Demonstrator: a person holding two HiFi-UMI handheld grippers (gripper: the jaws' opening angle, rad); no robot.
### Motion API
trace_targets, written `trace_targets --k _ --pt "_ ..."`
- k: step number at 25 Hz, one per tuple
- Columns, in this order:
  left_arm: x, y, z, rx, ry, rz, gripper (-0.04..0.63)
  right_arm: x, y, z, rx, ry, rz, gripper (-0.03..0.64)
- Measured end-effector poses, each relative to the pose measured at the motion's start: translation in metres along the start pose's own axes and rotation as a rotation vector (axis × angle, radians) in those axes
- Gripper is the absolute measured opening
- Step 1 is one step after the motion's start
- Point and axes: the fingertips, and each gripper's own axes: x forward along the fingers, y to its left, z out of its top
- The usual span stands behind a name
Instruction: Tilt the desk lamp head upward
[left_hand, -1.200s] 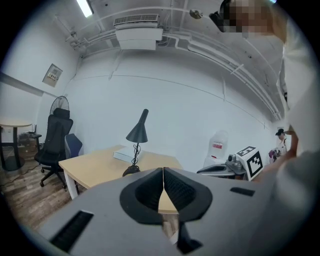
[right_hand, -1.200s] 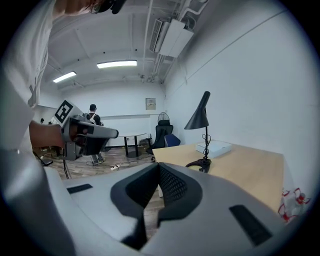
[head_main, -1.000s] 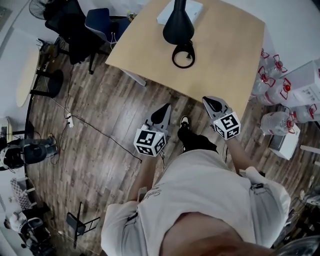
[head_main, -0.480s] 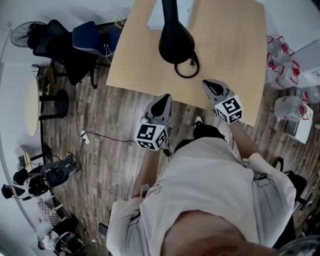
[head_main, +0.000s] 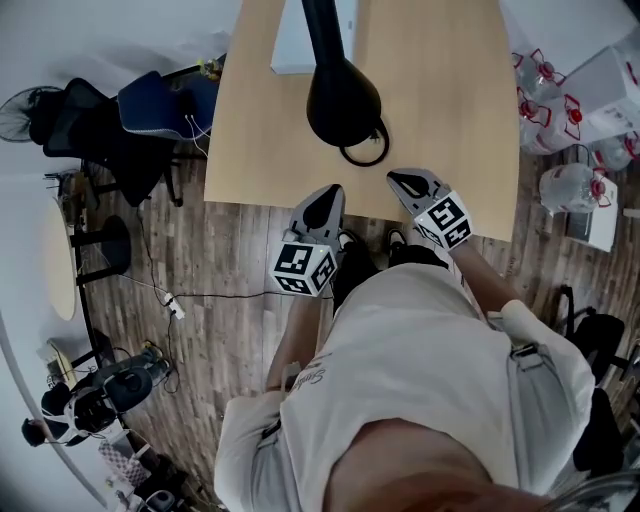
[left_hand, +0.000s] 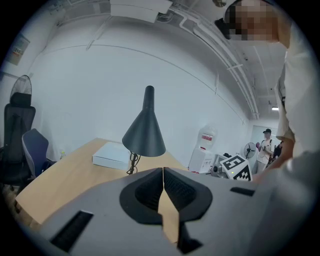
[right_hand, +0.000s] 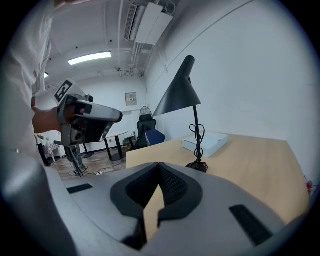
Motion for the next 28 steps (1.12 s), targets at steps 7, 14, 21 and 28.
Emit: trace_targets --k 7,14,21,28 --pt "0.030 0.024 -0.010 0.056 0.073 -0.086 0.017 0.015 -0.007 -0.008 0.062 0.043 -0.124 -0.005" --pt "0.051 0.025 -0.023 0.064 0.127 -0.189 0.017 0.039 -0.026 -0.053 0.115 0.179 -0.168 -0.005" --pt "0.064 0.019 -0.018 0.091 0.135 -0.230 0.017 0.061 -0.056 -0.078 0.114 0.222 -0.217 -0.005" --pt "0.082 0.016 -0.012 0.080 0.136 -0.170 0.017 0.081 -0.076 -0.111 0.088 0.342 -0.129 -0.005"
